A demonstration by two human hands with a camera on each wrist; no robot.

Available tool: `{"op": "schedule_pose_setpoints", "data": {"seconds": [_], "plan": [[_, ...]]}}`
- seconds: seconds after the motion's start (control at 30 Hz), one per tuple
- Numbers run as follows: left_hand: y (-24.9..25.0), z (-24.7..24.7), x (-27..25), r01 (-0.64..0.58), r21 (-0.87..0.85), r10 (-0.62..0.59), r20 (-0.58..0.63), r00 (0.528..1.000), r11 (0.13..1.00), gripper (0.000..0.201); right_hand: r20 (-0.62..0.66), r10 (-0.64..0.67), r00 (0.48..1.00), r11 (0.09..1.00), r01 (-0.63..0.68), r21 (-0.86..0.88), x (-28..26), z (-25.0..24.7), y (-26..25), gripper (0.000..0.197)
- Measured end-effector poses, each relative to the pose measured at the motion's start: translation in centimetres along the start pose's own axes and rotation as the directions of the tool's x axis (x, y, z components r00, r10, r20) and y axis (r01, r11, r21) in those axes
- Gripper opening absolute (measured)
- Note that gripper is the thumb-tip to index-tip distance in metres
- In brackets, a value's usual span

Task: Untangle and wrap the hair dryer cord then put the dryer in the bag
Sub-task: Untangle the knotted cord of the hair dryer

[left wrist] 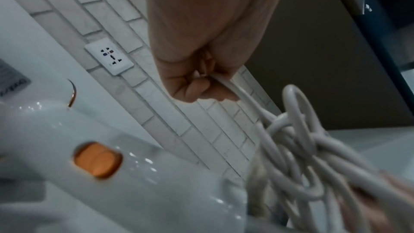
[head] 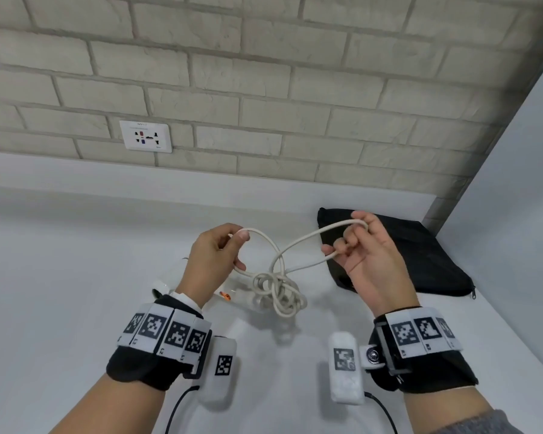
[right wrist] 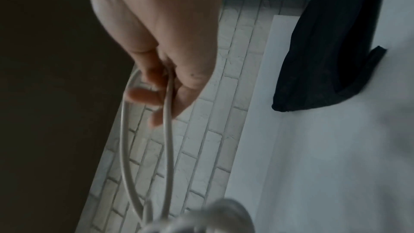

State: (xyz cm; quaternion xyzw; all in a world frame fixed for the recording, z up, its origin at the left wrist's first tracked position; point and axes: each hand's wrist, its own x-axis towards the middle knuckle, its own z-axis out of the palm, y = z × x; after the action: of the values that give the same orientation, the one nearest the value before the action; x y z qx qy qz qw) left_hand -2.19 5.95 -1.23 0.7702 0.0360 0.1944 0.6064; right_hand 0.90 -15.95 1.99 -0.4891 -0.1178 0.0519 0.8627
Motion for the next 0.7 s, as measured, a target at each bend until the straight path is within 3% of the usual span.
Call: {"op": "schedule_pose_setpoints", "data": {"seconds": [0.13, 0.3, 0.37, 0.53, 0.7], "plan": [[-0.2, 0.3, -0.2, 0.005, 0.009, -0.005, -0.011, 1.000, 1.000, 0.020, -0.112, -0.049, 0.993, 0.990, 0.034, -0.138, -0.2, 0.0, 0.7, 0.013], [-0.2, 0.1, -0.7, -0.031, -0.030, 0.032, 0.023, 0.999, 0.999, 0.020, -0.122, 0.162, 0.979, 0.985, -0.168, -0.039, 0.0, -0.5, 0.4, 0.052], [-0.1, -0.1, -0.7, -0.010, -0.066, 0.014, 0.059, 0.998, 0.998, 0.022, -0.113, 0.253, 0.961, 0.967, -0.254, 0.002, 0.1, -0.7, 0.5, 0.059], [0.2, -0.7, -0.6, 0.256, -0.268, -0.207, 0.199, 0.958, 0.929, 0.026, -0.049, 0.331, 0.942, 0.943, -0.330, 0.041, 0.4, -1.2, 0.6, 0.057], [0.3, -1.0, -0.3, 0.561, -0.459, -0.364, 0.451, 0.815, 0.688, 0.029, -0.146, 0.391, 0.909, 0.914, -0.402, -0.056, 0.4, -1.8, 0.5, 0.064]]}}
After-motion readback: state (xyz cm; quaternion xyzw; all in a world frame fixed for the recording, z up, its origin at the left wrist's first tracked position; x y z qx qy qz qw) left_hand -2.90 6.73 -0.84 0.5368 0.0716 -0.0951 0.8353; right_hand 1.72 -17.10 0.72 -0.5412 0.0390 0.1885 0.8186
